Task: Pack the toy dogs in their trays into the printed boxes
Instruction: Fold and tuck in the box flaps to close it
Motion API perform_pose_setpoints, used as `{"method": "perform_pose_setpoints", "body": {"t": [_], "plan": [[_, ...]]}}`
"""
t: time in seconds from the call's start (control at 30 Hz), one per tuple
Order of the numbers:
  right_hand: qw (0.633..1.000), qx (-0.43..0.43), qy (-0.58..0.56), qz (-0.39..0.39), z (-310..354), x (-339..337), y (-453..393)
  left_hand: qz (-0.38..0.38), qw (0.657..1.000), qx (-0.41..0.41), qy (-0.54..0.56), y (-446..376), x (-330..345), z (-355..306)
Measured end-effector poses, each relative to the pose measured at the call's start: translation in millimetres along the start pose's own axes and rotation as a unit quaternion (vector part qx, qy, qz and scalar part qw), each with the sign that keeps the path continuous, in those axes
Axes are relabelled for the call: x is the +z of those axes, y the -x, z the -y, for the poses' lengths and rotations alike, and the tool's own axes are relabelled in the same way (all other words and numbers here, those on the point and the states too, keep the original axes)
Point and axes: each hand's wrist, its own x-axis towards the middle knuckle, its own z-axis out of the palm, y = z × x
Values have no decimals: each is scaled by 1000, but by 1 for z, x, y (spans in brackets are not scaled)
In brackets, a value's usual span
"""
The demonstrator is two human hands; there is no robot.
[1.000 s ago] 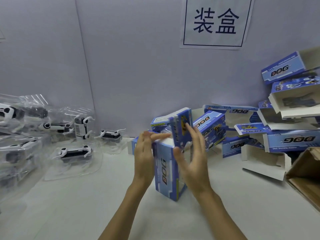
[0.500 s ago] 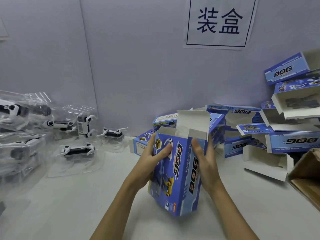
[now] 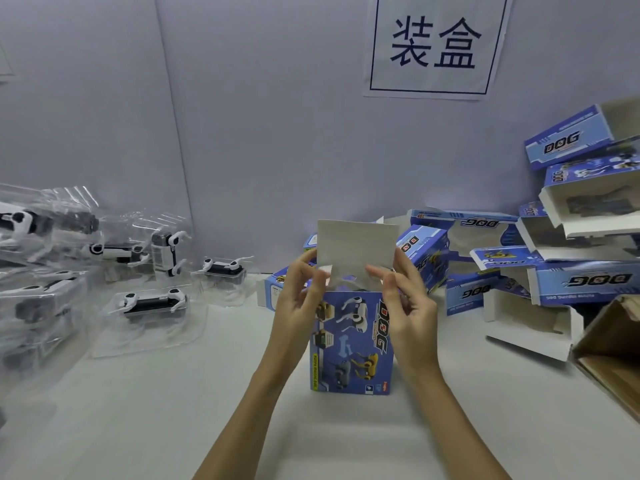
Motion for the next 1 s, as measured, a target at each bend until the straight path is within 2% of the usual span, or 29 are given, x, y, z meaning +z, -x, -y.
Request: {"method": "perform_pose_setpoints", "body": {"t": [0.1,0.27,0.37,0.5,0.63,0.77,0.9,0.93,1.0], "plan": [[999,-4,-25,-20,3,0,-3,-10,999,31,-24,-4,0,1],[989,15,-144,-39,4,1,-5,-13,999,-7,43,-4,5,-1],[982,67,-174,-3,4,0,-8,20,998,-32,51,-4,5,-1],[966,148,-211,15,7,1,-10,29,987,-125,99,-7,6,-6],[959,181,-216,-9,7,0,-16,10,989,-114,92,-9,7,-5],[970,152,-188,-7,6,1,-18,-24,991,-58,121,-8,11,3],[972,125,-198,-5,-1,3,-9,-5,966,-71,248,-4,9,2],[971,121,-208,4,-3,1,-7,-3,965,-65,253,-3,9,0],[976,106,-190,16,-2,0,-6,-8,981,-55,184,-1,12,-2]]}}
